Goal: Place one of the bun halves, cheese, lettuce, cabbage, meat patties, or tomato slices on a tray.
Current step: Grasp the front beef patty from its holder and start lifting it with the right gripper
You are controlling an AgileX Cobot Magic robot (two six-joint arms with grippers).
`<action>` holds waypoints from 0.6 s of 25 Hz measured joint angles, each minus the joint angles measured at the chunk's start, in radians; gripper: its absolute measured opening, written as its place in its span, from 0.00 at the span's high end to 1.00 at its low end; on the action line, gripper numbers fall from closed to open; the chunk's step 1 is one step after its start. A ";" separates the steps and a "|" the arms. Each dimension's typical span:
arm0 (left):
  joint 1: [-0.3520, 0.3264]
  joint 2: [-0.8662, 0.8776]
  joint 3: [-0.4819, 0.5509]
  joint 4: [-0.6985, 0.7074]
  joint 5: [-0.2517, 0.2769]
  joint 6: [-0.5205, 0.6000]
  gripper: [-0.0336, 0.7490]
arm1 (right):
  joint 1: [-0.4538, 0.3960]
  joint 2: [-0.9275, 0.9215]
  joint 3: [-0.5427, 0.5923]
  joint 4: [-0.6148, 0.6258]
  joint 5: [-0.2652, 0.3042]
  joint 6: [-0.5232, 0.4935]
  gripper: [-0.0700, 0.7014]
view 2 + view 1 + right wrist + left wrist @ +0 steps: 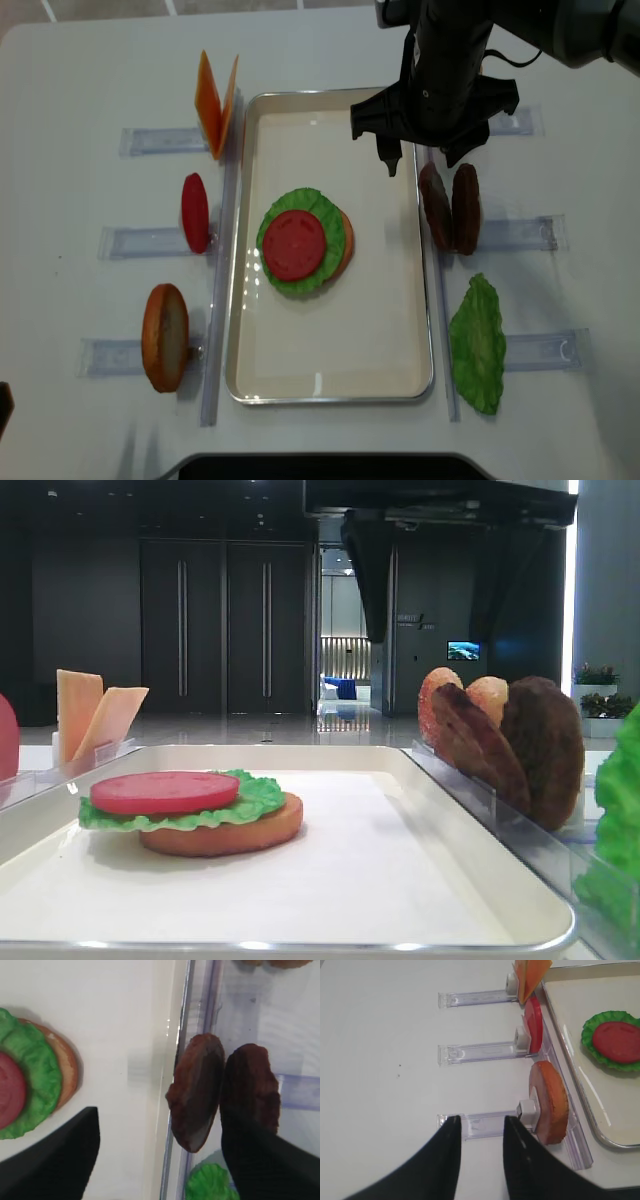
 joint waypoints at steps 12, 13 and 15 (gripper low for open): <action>0.000 0.000 0.000 0.000 0.000 0.000 0.72 | 0.000 0.052 0.024 0.005 0.000 0.006 0.28; 0.000 0.000 0.000 0.000 0.000 0.000 0.73 | 0.000 0.053 0.036 0.003 0.000 0.007 0.28; 0.000 0.000 0.000 0.000 0.000 0.000 0.75 | 0.000 0.054 0.062 -0.001 0.000 0.008 0.29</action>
